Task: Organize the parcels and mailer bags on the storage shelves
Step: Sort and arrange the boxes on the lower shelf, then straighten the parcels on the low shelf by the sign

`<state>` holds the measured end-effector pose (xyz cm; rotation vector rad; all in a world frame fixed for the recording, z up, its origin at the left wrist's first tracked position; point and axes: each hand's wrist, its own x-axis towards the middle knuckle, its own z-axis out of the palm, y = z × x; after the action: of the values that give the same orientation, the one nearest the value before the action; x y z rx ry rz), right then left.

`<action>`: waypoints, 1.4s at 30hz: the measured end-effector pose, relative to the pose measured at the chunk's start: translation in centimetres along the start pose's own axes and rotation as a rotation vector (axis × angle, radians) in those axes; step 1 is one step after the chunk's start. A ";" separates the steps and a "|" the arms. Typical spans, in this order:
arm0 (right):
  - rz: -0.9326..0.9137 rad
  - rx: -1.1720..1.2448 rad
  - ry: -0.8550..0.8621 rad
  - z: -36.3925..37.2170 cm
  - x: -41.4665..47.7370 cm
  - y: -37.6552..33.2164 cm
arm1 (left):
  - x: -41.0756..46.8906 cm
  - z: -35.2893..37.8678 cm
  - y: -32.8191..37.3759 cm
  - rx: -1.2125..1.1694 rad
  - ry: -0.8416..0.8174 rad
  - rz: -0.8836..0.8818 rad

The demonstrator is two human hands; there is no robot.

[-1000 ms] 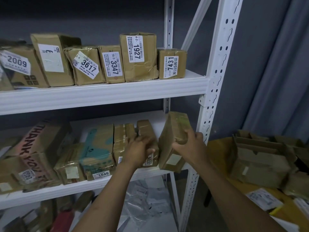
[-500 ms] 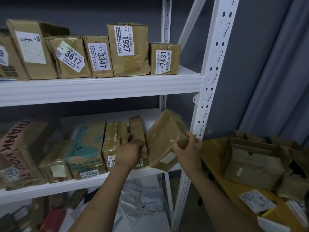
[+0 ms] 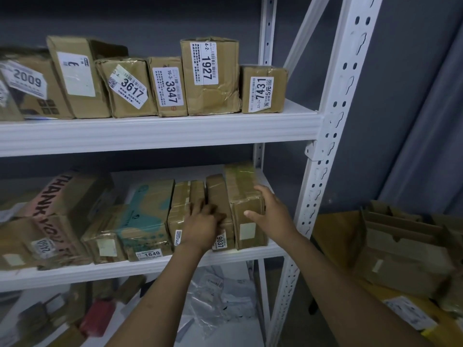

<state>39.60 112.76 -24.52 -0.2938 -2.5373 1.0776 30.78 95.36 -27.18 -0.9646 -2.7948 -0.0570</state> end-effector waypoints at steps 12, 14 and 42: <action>-0.017 -0.096 -0.106 -0.5 0.5 0.3 | -0.4 -0.6 -0.5 0.017 -0.118 -0.088; -0.042 -0.153 -0.093 -0.7 0.4 0.0 | -0.4 -1.0 -0.7 0.002 -0.142 -0.084; -0.131 -0.598 -0.348 21.6 -21.5 -21.4 | -33.3 -4.3 -24.6 -0.005 -0.179 -0.098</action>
<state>49.27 76.98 -28.24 -0.0902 -3.0982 0.3155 42.05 55.35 -28.59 -0.8739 -3.0049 0.0097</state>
